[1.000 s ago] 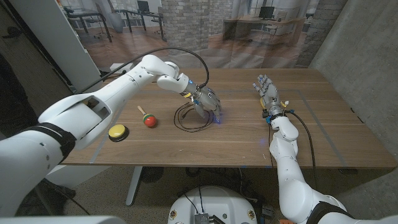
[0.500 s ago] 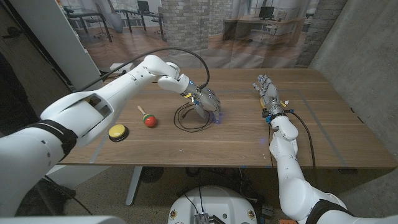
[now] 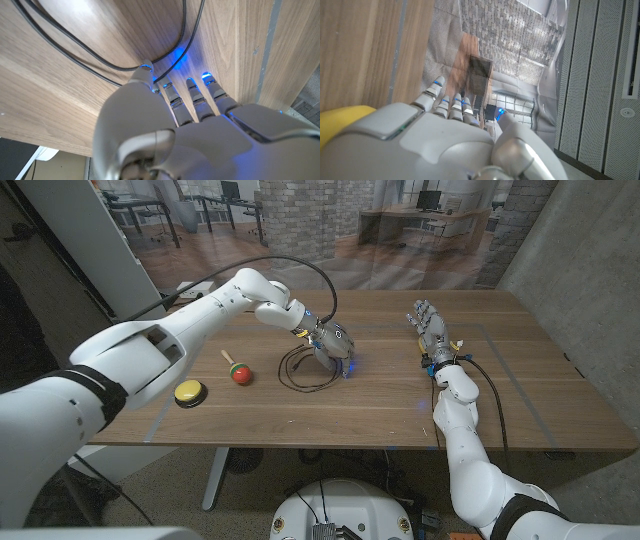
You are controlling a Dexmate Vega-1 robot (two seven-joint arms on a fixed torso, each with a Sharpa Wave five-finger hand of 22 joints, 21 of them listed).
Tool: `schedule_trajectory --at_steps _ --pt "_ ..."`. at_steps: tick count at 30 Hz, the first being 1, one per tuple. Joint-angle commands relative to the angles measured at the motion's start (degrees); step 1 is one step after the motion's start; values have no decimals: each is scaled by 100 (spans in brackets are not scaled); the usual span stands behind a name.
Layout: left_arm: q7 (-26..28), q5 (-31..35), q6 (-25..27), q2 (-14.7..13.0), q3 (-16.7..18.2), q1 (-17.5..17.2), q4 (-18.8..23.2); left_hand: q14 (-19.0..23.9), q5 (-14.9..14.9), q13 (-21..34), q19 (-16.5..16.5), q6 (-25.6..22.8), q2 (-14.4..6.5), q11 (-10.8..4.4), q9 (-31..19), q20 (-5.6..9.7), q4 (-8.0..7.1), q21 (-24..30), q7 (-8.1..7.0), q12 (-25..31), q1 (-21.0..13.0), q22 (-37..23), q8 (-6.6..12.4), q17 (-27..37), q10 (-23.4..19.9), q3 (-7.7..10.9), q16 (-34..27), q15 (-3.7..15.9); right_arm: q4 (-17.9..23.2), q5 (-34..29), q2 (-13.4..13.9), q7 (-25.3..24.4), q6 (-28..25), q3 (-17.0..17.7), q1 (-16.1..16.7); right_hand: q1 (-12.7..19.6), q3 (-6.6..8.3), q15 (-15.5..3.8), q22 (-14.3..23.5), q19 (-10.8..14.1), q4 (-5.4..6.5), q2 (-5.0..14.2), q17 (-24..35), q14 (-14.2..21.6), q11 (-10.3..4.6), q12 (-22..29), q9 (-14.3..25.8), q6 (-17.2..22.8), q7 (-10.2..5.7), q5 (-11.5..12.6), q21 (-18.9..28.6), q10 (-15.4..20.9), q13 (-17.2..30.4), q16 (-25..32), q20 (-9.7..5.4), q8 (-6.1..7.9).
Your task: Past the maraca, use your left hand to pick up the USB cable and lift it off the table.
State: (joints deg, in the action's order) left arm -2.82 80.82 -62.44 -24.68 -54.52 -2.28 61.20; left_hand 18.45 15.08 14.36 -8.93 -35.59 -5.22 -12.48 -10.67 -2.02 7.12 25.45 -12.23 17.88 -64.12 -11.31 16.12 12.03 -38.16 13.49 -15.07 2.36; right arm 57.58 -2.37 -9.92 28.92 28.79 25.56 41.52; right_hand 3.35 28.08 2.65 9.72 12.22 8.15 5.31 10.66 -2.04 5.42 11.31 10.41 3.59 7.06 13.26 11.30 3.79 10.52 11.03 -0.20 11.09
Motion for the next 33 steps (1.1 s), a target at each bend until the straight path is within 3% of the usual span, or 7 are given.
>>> schedule_trajectory --at_steps 1,9,15,24,27,33 --pt "1311 402 141 12 -395 214 -326 400 -50 145 -197 -681 -191 30 -7 77 56 107 65 211 -113 -23 181 116 -671 78 -181 987 -298 -11 86 -10 56 27 -165 -10 46 15 13 32 16 270 14 24 23 -14 18 14 11 13 -18 16 31 -6 3 -8" --pt "1906 502 308 -51 -563 251 -397 1156 -224 696 -440 -1960 -363 55 -20 202 178 304 234 907 -589 -61 533 542 -1721 49 -629 1108 -400 -15 126 4 82 32 -225 -5 51 17 12 33 10 269 13 28 24 -14 18 13 9 14 -17 17 30 -6 4 -9" --pt "2050 444 319 -38 -619 268 -505 1607 -352 1029 -500 -2713 -272 62 -52 347 213 460 394 1204 -896 -104 804 920 -1958 -26 -937 1128 -430 -24 139 4 79 29 -249 -5 52 14 12 32 9 268 13 26 23 -16 18 11 15 14 -18 14 30 -6 5 -10" --pt "1909 175 327 -145 -432 132 -320 1842 -390 1168 -521 -2912 -188 86 -56 432 232 539 532 1295 -1030 -114 878 1130 -2084 -59 -1115 1135 -412 -33 141 29 65 11 -253 -10 51 11 12 30 12 267 16 26 25 -18 18 8 18 14 -18 10 30 -5 2 -11" --pt "1683 -31 340 -216 -241 5 -141 1917 -386 1217 -515 -2919 -179 98 -60 431 230 563 639 1323 -1072 -117 881 1213 -2128 -64 -1183 1136 -366 -23 129 48 62 6 -232 -9 52 8 12 29 10 266 15 24 16 -16 18 10 20 14 -18 14 30 -6 1 -11" --pt "1443 -267 554 -354 176 -298 255 1952 -376 1268 -517 -2928 -164 109 -64 424 234 590 670 1349 -1123 -119 884 1294 -2173 -67 -1233 1136 -246 -15 100 68 36 -6 -178 -11 52 17 12 32 10 264 15 24 25 -16 19 20 24 14 -17 14 30 -6 4 -7"
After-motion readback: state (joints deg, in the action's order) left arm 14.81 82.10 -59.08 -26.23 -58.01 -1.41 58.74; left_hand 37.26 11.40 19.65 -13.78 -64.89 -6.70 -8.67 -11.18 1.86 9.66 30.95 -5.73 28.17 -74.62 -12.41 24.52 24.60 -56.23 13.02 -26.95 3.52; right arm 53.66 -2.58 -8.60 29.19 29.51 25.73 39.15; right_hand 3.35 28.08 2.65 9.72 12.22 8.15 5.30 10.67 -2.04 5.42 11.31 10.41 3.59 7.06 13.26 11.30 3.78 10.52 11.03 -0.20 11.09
